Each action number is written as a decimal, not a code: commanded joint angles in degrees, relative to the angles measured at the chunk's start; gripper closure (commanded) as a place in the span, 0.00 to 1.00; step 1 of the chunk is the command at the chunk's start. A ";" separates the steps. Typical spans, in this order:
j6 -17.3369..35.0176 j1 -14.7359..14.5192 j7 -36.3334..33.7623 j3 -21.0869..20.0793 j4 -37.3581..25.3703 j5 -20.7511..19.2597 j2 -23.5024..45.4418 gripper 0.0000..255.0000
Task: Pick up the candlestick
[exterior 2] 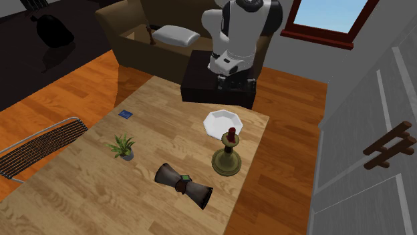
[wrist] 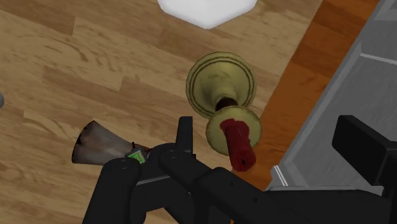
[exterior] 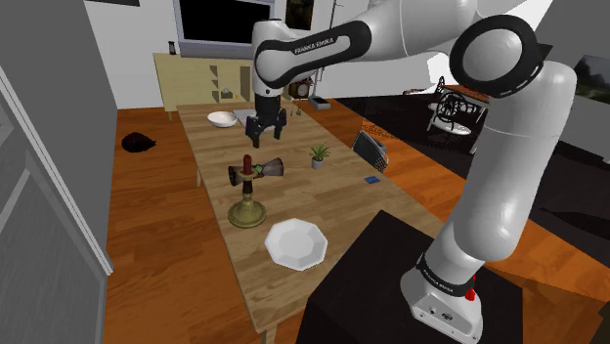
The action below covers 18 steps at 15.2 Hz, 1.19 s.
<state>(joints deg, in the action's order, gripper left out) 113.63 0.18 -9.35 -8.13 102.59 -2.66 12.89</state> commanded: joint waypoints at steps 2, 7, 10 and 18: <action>-0.95 -0.53 -1.21 0.23 -7.33 -0.79 7.80 0.00; -3.97 -1.60 -2.56 0.90 -21.14 -1.56 20.89 0.00; -3.23 -1.74 -2.72 1.03 -22.21 -1.69 22.96 0.00; 0.05 -1.75 -2.82 1.18 -20.62 -1.90 24.65 1.00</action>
<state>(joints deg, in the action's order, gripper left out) 113.54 -1.55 -12.14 -6.96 81.95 -4.55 37.44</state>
